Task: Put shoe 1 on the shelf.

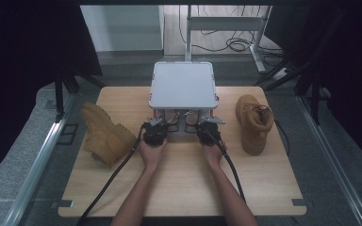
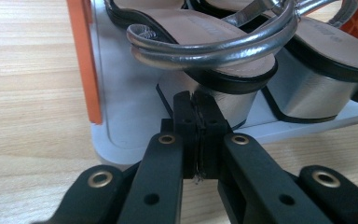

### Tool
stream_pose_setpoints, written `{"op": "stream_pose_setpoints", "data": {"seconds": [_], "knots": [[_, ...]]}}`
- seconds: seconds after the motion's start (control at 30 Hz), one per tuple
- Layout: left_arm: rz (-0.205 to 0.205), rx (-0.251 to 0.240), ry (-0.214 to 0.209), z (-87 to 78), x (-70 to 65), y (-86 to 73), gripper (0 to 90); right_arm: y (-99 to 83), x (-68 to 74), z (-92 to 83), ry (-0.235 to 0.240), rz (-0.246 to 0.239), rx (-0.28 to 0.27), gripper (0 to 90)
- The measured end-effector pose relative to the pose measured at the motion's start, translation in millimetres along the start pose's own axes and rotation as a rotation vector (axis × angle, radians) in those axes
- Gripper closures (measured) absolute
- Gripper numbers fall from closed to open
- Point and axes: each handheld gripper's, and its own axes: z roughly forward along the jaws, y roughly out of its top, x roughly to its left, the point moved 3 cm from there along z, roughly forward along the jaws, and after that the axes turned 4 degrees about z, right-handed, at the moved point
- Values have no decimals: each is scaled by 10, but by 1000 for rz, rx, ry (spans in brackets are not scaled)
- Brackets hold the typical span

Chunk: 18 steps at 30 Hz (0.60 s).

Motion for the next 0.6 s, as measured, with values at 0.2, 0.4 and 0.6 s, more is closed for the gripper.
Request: {"op": "stream_pose_setpoints", "data": {"seconds": [0.2,0.4,0.6], "knots": [[6,-3,4,5,-20,-5,891,-1,23,11,7,8,0,893],[9,-6,3,6,-15,-13,879,-10,53,21,12,7,0,892],[11,-22,-16,-87,23,-53,845,-25,52,-107,28,-13,-11,891]]}}
